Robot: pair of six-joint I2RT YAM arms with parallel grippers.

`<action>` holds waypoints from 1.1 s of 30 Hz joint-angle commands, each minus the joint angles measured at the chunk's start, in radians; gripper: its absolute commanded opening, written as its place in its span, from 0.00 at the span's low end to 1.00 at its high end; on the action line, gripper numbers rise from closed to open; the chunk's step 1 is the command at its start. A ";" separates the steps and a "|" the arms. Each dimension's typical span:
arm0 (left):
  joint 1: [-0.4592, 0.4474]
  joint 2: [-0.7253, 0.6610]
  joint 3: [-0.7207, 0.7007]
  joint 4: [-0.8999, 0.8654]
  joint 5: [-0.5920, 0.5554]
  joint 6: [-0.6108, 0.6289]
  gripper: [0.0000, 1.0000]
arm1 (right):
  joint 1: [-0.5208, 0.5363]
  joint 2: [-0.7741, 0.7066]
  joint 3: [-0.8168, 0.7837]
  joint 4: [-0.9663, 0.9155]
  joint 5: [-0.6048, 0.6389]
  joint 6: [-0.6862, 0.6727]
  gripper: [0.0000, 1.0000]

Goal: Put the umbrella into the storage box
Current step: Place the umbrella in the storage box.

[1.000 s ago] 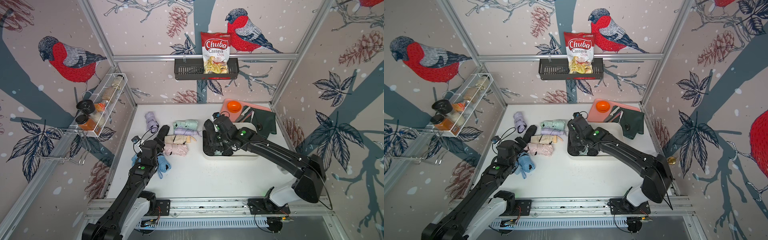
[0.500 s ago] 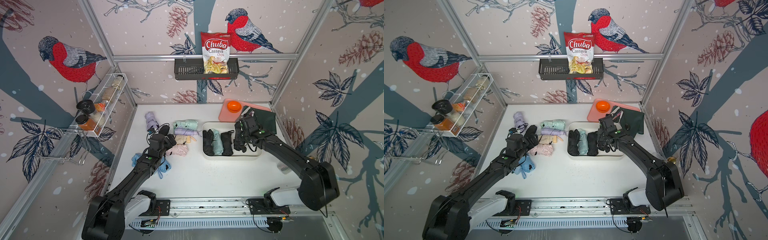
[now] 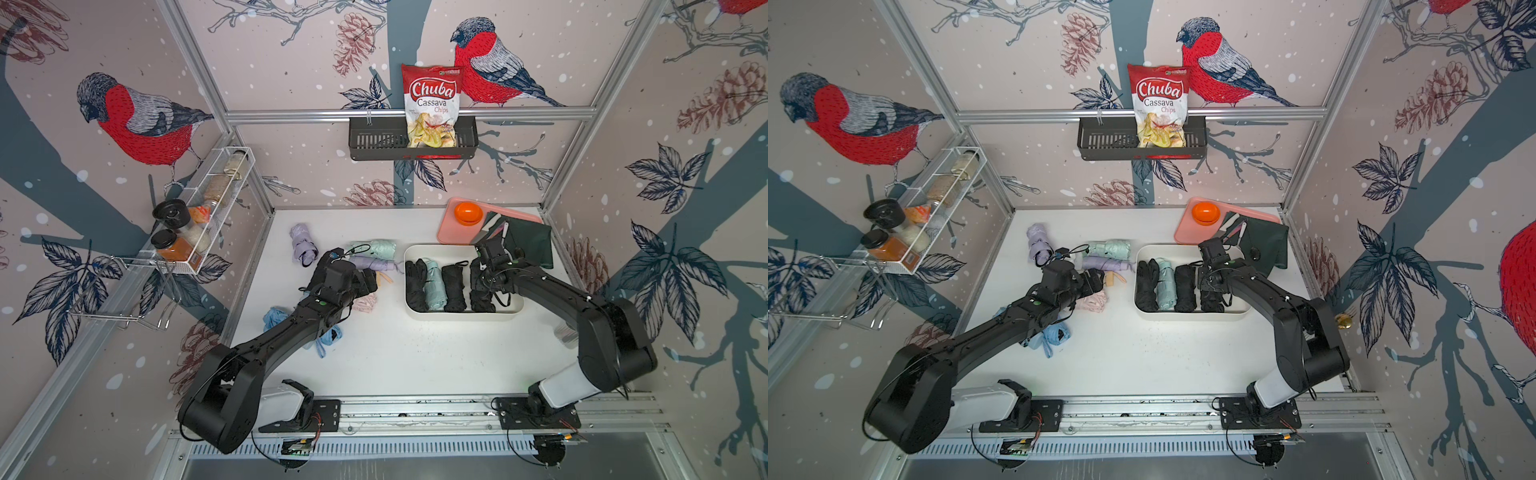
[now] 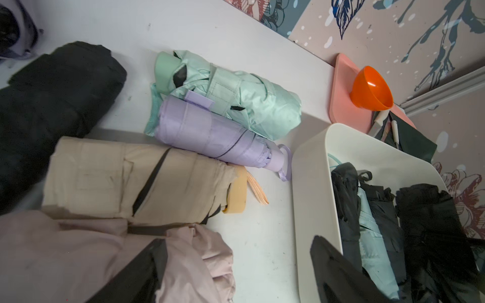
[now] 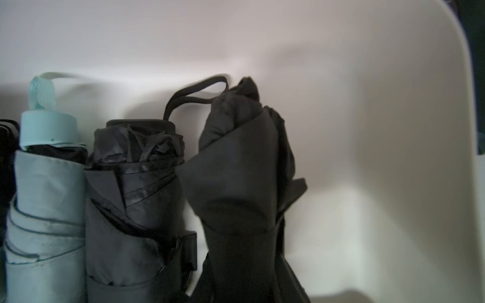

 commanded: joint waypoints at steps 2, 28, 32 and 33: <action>-0.036 0.045 0.029 0.044 0.016 0.037 0.87 | 0.000 0.041 0.002 0.050 -0.013 -0.011 0.00; -0.176 0.351 0.149 0.082 0.054 0.046 0.79 | 0.053 0.085 0.011 0.212 -0.298 0.003 0.00; -0.187 0.369 0.158 0.085 0.057 0.042 0.79 | 0.070 0.071 0.003 0.254 -0.347 0.022 0.00; -0.190 0.371 0.158 0.085 0.057 0.039 0.79 | 0.071 0.068 0.001 0.260 -0.350 0.027 0.00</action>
